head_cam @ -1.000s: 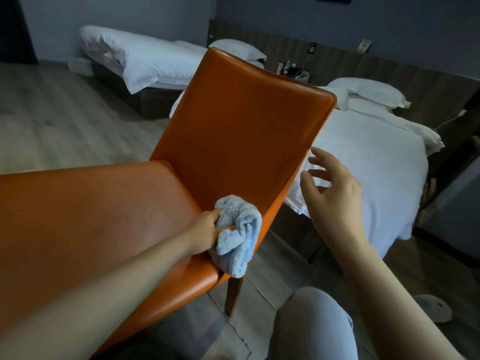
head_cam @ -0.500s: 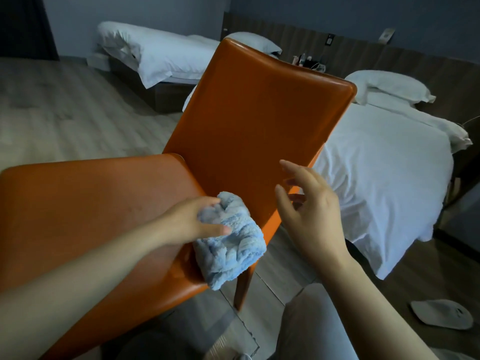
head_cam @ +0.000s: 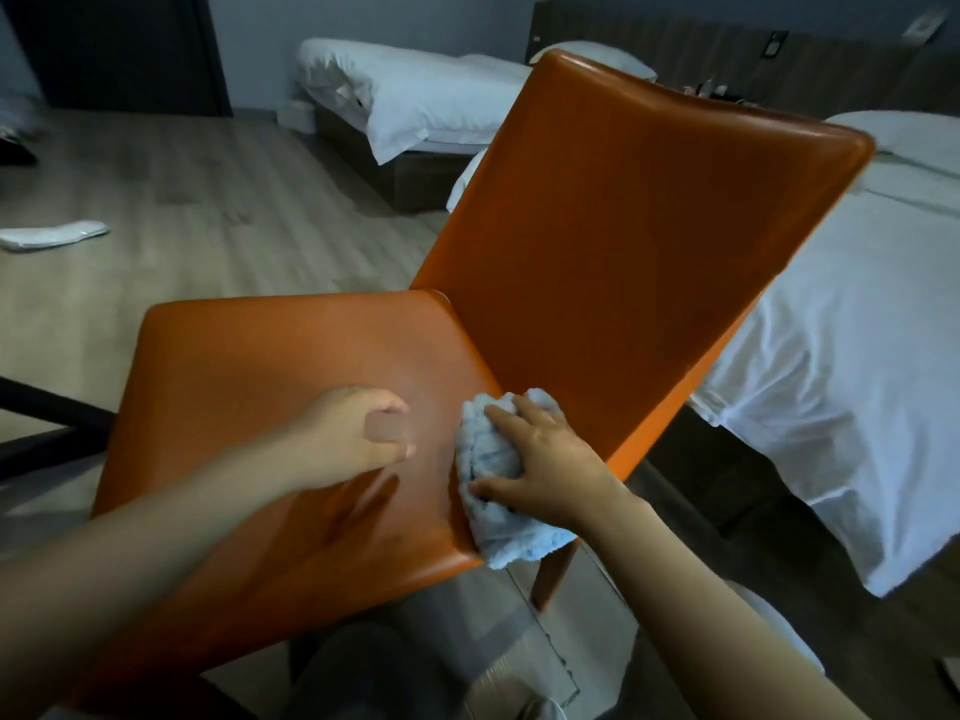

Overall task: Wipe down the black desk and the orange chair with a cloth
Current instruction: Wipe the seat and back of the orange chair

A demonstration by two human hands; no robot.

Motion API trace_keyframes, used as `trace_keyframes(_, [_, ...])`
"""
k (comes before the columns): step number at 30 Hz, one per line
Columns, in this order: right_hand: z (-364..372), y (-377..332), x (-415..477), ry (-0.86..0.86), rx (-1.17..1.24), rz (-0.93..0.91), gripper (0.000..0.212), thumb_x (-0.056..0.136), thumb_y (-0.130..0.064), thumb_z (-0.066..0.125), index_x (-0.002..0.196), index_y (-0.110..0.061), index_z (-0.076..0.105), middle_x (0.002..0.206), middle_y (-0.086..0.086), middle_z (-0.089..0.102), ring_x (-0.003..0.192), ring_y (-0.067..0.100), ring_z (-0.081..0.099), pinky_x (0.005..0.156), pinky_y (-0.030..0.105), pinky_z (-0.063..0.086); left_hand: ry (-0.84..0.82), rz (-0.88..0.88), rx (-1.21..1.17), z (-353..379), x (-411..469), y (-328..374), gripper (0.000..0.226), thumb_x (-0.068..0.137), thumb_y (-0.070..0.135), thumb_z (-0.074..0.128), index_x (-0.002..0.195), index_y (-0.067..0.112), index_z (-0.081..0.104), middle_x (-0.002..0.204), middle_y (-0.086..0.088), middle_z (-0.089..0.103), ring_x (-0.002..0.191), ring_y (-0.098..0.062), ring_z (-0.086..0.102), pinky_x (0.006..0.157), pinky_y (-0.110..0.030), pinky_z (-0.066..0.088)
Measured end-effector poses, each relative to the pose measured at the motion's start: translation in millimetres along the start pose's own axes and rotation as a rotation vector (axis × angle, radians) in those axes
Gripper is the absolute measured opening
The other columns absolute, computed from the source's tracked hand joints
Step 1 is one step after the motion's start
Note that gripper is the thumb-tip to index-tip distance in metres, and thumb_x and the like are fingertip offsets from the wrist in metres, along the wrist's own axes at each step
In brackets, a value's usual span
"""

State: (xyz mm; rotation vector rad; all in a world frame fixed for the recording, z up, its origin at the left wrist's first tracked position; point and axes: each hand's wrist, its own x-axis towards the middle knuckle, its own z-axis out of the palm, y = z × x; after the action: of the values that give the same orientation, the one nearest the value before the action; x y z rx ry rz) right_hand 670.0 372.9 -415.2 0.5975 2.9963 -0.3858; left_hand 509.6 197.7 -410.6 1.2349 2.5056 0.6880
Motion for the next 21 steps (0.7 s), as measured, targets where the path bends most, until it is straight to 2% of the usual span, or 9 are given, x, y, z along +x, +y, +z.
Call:
trace_keyframes(3, [13.7, -2.8, 15.5, -0.007, -0.001, 0.036, 0.09, 0.078, -0.06, 0.061, 0.149, -0.033, 0.014, 0.156, 0.004, 0.018, 0.137, 0.031, 0.029, 0.106, 0.041, 0.034, 0.022, -0.028, -0.021, 4.0, -0.9, -13.6, 0.054, 0.079, 0.04, 0.075, 0.127, 0.021, 0.06, 0.133, 0.0, 0.057, 0.123, -0.014, 0.051, 0.092, -0.019, 0.037])
trace_keyframes(6, [14.7, -4.7, 29.3, 0.069, 0.052, 0.043, 0.076, 0.078, -0.045, 0.064, 0.143, -0.028, 0.03, 0.138, 0.007, 0.041, 0.118, 0.029, 0.049, 0.093, 0.036, 0.043, 0.032, -0.057, -0.013, 3.4, -1.8, -26.4, 0.054, 0.078, 0.041, 0.075, 0.126, 0.021, 0.061, 0.132, 0.002, 0.058, 0.12, -0.013, 0.054, 0.093, -0.021, 0.041])
trace_keyframes(10, [5.8, -2.5, 51.3, 0.203, 0.122, 0.043, 0.057, 0.08, -0.034, 0.061, 0.134, -0.026, 0.046, 0.123, 0.009, 0.053, 0.105, 0.029, 0.056, 0.081, 0.033, 0.046, 0.023, -0.11, -0.019, -3.5, -0.9, -39.3, 0.056, 0.078, 0.046, 0.073, 0.127, 0.022, 0.06, 0.133, 0.003, 0.057, 0.115, -0.013, 0.056, 0.097, -0.032, 0.047])
trace_keyframes(13, [-3.9, 0.8, 88.6, 0.379, 0.137, 0.051, 0.055, 0.082, -0.029, 0.057, 0.135, -0.023, 0.043, 0.131, 0.008, 0.048, 0.111, 0.03, 0.053, 0.08, 0.034, 0.046, 0.053, -0.136, -0.022, -9.9, 3.7, -47.8, 0.057, 0.079, 0.046, 0.072, 0.129, 0.021, 0.059, 0.135, 0.002, 0.056, 0.117, -0.013, 0.055, 0.095, -0.027, 0.045])
trace_keyframes(15, [-5.7, -0.1, 119.5, 0.438, 0.15, 0.049, 0.054, 0.085, -0.028, 0.054, 0.136, -0.021, 0.042, 0.137, 0.01, 0.044, 0.119, 0.031, 0.047, 0.089, 0.038, 0.047, 0.055, -0.161, -0.014, -14.1, 6.9, -54.6, 0.057, 0.081, 0.046, 0.07, 0.131, 0.021, 0.056, 0.135, 0.003, 0.054, 0.117, -0.012, 0.054, 0.09, -0.022, 0.041])
trace_keyframes(18, [5.5, -6.2, 165.4, 0.428, 0.148, 0.036, 0.059, 0.089, -0.03, 0.052, 0.143, -0.015, 0.034, 0.146, 0.015, 0.034, 0.136, 0.033, 0.029, 0.11, 0.047, 0.03, 0.071, -0.194, 0.05, -20.3, 10.6, -69.0, 0.056, 0.085, 0.046, 0.065, 0.134, 0.021, 0.052, 0.135, 0.002, 0.051, 0.118, -0.013, 0.05, 0.09, -0.022, 0.038])
trace_keyframes(21, [20.8, -12.9, 203.9, 0.4, 0.191, 0.078, 0.066, 0.094, -0.036, 0.047, 0.149, -0.012, 0.019, 0.155, 0.016, 0.021, 0.145, 0.03, 0.011, 0.118, 0.043, 0.014, 0.087, -0.254, 0.082, -26.5, 13.9, -82.7, 0.055, 0.089, 0.045, 0.061, 0.137, 0.022, 0.048, 0.133, 0.003, 0.049, 0.117, -0.013, 0.047, 0.092, -0.025, 0.041])
